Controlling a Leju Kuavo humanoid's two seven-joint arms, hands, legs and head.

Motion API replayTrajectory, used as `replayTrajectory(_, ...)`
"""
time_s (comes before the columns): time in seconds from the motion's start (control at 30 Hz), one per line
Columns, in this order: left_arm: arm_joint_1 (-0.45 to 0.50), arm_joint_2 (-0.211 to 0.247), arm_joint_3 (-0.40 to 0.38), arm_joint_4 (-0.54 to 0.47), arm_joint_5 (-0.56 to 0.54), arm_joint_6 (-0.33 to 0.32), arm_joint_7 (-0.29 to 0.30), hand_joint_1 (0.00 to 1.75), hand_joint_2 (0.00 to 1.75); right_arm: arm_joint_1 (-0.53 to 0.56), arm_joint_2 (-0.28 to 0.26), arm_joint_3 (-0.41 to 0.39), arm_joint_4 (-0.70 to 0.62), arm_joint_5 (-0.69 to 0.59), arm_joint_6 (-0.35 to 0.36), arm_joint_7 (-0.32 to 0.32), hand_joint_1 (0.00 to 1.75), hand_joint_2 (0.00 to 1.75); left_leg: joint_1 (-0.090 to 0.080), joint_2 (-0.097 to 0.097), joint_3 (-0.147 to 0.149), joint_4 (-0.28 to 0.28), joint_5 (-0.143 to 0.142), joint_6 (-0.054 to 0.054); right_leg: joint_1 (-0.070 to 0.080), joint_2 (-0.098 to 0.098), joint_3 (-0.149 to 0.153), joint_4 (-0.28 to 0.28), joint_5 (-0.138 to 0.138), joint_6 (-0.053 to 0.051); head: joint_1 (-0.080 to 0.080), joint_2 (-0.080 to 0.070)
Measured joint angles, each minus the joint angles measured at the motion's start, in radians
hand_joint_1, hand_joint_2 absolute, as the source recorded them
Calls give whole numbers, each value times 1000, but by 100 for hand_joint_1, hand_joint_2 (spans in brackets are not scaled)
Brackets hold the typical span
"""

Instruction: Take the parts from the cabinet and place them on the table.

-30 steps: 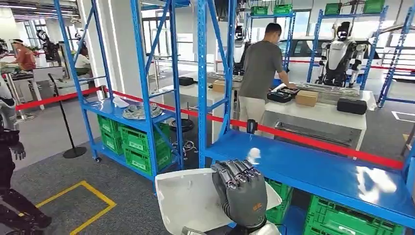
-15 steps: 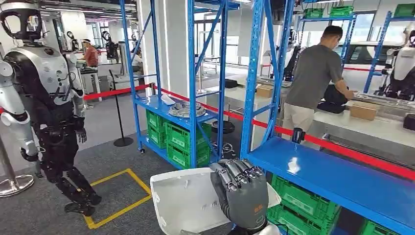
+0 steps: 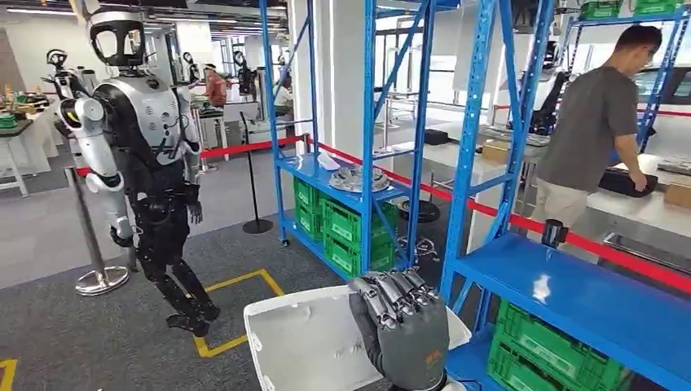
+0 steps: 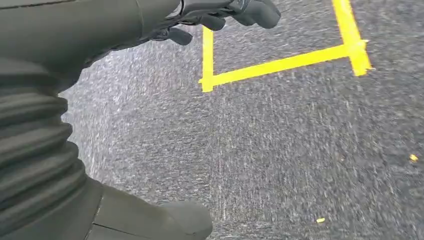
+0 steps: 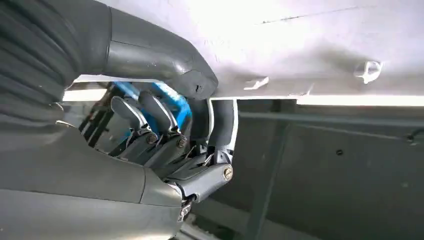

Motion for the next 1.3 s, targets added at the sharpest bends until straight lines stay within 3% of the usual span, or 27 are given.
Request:
replayTrajectory(0.13, 2, 0, 0, 0, 0, -3, -5, 0, 175, 5, -5, 1, -7, 0, -1, 3, 157, 175, -1, -53, -11, -7, 11, 25, -3, -39, 7, -2, -2, 20, 3, 0)
replayTrajectory(0.2, 1, 0, 0, 0, 0, -3, -11, 0, 175, 13, -8, 1, -13, 0, -4, 3, 157, 175, 6, -75, -12, -12, 19, 37, -14, 67, -15, 56, -47, 33, 6, 0)
replayTrajectory(0.23, -1, 0, 1, -1, 1, -3, -12, 0, 175, 18, -14, 1, -14, 0, -3, 4, 157, 175, 7, -84, -13, -12, 20, 41, -15, 92, -51, 130, -87, 36, 11, 0)
replayTrajectory(0.3, -3, 0, 1, -2, 1, -3, -12, 0, 175, 37, -17, 1, -14, 1, -2, 3, 157, 175, 6, -113, -18, -11, 22, 44, -15, 104, -132, 292, -149, 38, 13, 0)
replayTrajectory(0.33, -2, 0, 2, -2, 1, -3, -12, 0, 175, 42, -17, 2, -14, 2, -2, 3, 157, 175, 6, -127, -19, -10, 23, 44, -15, 106, -153, 326, -149, 37, 13, 0)
replayTrajectory(0.37, -1, 0, 3, -1, 2, -3, -13, 0, 175, 43, -17, 2, -14, 4, 1, 2, 157, 175, 6, -142, -20, -8, 24, 42, -15, 106, -148, 309, -126, 35, 14, 0)
replayTrajectory(0.4, -1, 0, 3, -1, 2, -4, -15, 0, 175, 42, -17, 3, -14, 10, 3, 2, 157, 175, 6, -158, -21, -5, 24, 41, -16, 109, -116, 240, -80, 32, 14, 0)
replayTrajectory(0.43, -1, 0, 3, -1, 2, -4, -17, 0, 175, 41, -17, 3, -14, 13, 4, 2, 157, 175, 7, -173, -21, -3, 25, 39, -17, 118, -71, 149, -32, 29, 15, 0)
replayTrajectory(0.47, -2, 0, 3, -1, 2, -4, -18, 0, 175, 40, -17, 3, -14, 14, 4, 2, 157, 175, 8, -187, -21, -1, 26, 36, -20, 146, -22, 51, 8, 26, 15, 0)
replayTrajectory(0.5, -3, -1, 3, -1, 2, -4, -19, 0, 175, 41, -17, 3, -14, 14, 4, 2, 157, 175, 6, -195, -26, 1, 27, 29, -22, 189, -8, 15, -9, 27, 14, 0)
replayTrajectory(0.57, -1, 0, 3, -2, 2, -5, -19, 0, 175, 40, -17, 3, -14, 15, 4, 2, 157, 175, 10, -216, -36, -3, 34, 13, -13, 166, -13, 12, 0, 21, 13, 0)
replayTrajectory(0.63, 4, 0, 3, -1, 2, -6, -19, 0, 175, 38, -14, 3, -15, 15, 4, 2, 157, 175, 10, -239, -48, -14, 43, -4, -13, 143, -11, 6, 7, 7, 12, 0)
replayTrajectory(0.67, 5, 1, 3, -1, 2, -6, -19, 0, 175, 35, -12, 3, -16, 15, 4, 2, 157, 175, 12, -212, -47, -4, 39, -3, -19, 128, -10, -3, 14, -2, 11, 0)
replayTrajectory(0.7, 6, 0, 3, -1, 1, -7, -19, 0, 175, 33, -11, 3, -17, 15, 4, 0, 157, 175, 6, -144, -61, 24, 12, -4, -17, 119, -9, -5, 15, -10, 8, 0)
replayTrajectory(0.73, 5, -1, 3, -1, 0, -7, -20, 0, 175, 33, -11, 3, -18, 15, 3, 1, 157, 175, 5, -112, -90, 84, -31, -8, -15, 107, -10, -5, 15, -14, 6, 0)
replayTrajectory(0.8, 2, 0, 3, -1, 0, -8, -20, 0, 175, 38, -11, 3, -19, 16, 7, 0, 157, 175, 7, -96, -165, 256, -114, -16, -11, 77, -12, -5, 14, -18, 4, 0)
replayTrajectory(0.83, 2, 0, 3, -1, 0, -10, -20, 0, 175, 42, -11, 4, -19, 18, 7, -1, 157, 175, 7, -96, -187, 309, -127, -18, -10, 63, -12, -5, 14, -18, 3, 0)
replayTrajectory(0.87, 4, 0, 3, -1, -1, -11, -19, 0, 175, 45, -11, 4, -19, 18, 8, 1, 157, 175, 7, -95, -182, 306, -116, -19, -9, 50, -12, -5, 14, -18, 3, 0)
replayTrajectory(0.93, 6, 1, 3, -1, -3, -13, -19, 0, 175, 46, -11, 4, -20, 20, 10, 2, 157, 175, 7, -83, -104, 173, -49, -17, -9, 25, -11, -4, 13, -16, 2, 0)
replayTrajectory(0.97, 5, 1, 3, -2, -5, -13, -20, 0, 175, 46, -11, 4, -22, 20, 11, 3, 157, 175, 6, -54, -40, 63, -10, -14, -9, 12, -9, -3, 11, -13, 2, 0)
replayTrajectory(1.0, 4, 1, 3, -2, -6, -13, -20, 0, 175, 45, -11, 4, -23, 20, 11, 3, 157, 175, 1, 6, -2, -8, -2, -4, -5, 2, -7, 0, 8, -8, 1, 0)
replayTrajectory(1.03, 1, 2, 3, -2, -6, -14, -20, 0, 175, 45, -12, 4, -25, 20, 13, 5, 157, 175, 0, 12, 3, -8, 5, 4, 0, -6, -6, 4, 2, 0, 2, 0)
replayTrajectory(1.13, 2, 2, 3, -3, -6, -14, -22, 0, 175, 42, -11, 5, -25, 21, 16, -5, 157, 175, -5, -31, -16, -5, 8, 20, -2, -39, 4, 0, 2, 14, 3, 0)
replayTrajectory(1.17, 2, 2, 3, -3, -6, -14, -23, 0, 175, 39, -10, 6, -26, 20, 16, -5, 157, 175, 1, -46, 0, -15, 15, 31, -2, -49, 5, 1, -5, 23, 3, 0)
replayTrajectory(1.23, 0, 0, 3, -3, -6, -13, -24, 0, 175, 34, -10, 7, -25, 20, 14, -4, 157, 175, 8, -69, -4, -17, 22, 42, -13, 69, -26, 85, -62, 35, 7, 0)
replayTrajectory(1.27, -3, 0, 3, -3, -6, -13, -24, 0, 175, 35, -11, 8, -25, 20, 15, -5, 157, 175, 9, -81, -7, -17, 24, 44, -15, 94, -63, 165, -102, 38, 11, 0)
replayTrajectory(1.3, -4, 0, 3, -3, -6, -13, -24, 0, 175, 38, -12, 9, -24, 20, 20, -4, 157, 175, 9, -95, -11, -17, 25, 46, -16, 103, -103, 247, -136, 40, 11, 0)
